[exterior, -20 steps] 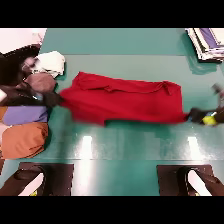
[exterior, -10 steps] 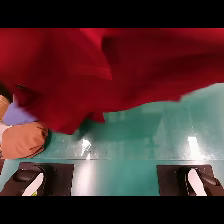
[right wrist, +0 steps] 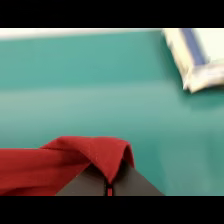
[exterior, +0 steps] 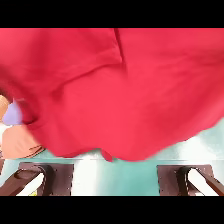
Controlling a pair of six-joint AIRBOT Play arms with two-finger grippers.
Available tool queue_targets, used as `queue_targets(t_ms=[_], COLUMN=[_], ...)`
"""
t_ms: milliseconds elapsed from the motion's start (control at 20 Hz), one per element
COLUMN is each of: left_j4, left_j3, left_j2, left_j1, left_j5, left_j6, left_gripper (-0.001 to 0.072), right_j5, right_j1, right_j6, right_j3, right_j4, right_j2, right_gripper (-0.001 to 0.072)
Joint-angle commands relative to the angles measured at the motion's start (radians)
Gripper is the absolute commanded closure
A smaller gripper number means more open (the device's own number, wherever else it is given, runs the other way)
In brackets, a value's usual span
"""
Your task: Fold the shirts.
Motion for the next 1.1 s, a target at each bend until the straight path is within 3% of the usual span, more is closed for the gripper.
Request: queue_targets(t_ms=[0,300,600,700,800,900,1050], left_j4=[0.026,0.03,0.04,0.041,0.051,0.053,0.049], left_j3=[-0.121,-0.237,-0.232,-0.217,-0.221,-0.25,-0.351], left_j2=[-0.202,-0.595,-0.718,-0.718,-0.717,-0.717,-0.718], left_j1=[0.001,0.001,0.001,0.016,0.029,0.045,0.045], left_j5=[-0.107,-0.002,0.317,0.309,0.209,0.11,0.075], left_j6=[0.011,0.029,0.039,0.06,0.087,0.125,0.151], left_gripper=[0.068,0.068,0.068,0.068,0.0681,0.0681,0.0681], right_j5=[0.072,0.015,-0.159,-0.157,-0.114,-0.098,-0.15], right_j1=[0.055,0.223,0.275,0.275,0.275,0.275,0.275], right_j6=[0.019,0.017,0.017,0.016,-0.026,-0.028,-0.028], right_j3=[-0.127,-0.334,-0.108,-0.028,-0.019,-0.079,-0.262], right_j4=[-0.014,-0.101,-0.114,-0.115,-0.117,-0.118,-0.117], right_j2=[-0.167,-0.527,-0.771,-0.798,-0.792,-0.768,-0.702], right_gripper=[0.0699,0.0698,0.0699,0.0699,0.0699,0.0699,0.0699])
